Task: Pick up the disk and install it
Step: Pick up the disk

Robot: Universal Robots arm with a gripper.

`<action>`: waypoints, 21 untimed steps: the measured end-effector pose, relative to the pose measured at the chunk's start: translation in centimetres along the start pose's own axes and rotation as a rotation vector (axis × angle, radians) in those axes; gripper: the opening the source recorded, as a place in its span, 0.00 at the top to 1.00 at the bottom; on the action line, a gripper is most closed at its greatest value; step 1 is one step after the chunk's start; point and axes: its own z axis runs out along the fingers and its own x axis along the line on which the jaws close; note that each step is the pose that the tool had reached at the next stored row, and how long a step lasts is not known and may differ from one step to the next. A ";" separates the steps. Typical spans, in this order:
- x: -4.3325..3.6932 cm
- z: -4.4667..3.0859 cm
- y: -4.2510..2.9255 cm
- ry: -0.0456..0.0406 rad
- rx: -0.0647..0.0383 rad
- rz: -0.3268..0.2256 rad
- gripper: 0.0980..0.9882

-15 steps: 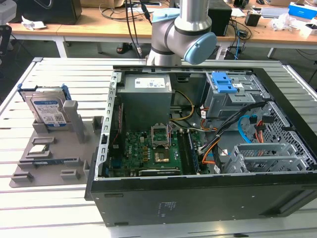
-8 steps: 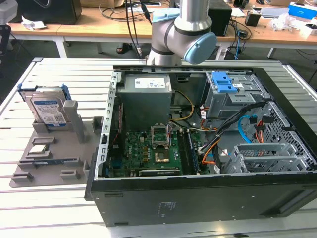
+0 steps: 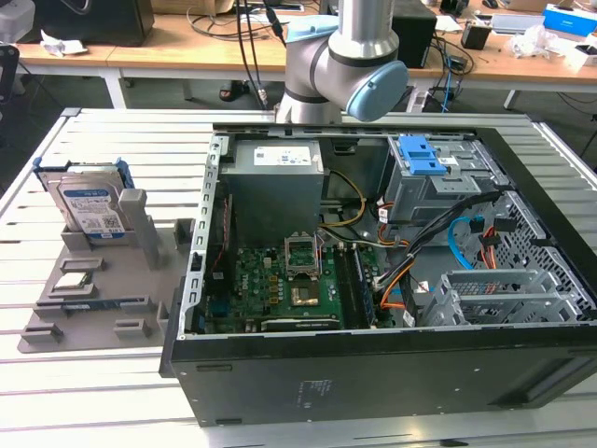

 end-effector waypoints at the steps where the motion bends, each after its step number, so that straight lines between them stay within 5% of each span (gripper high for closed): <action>1: 0.00 0.00 0.00 0.0004 0.000 -0.007 0.99; 21: 0.00 0.00 0.00 0.0099 -0.005 -0.220 0.99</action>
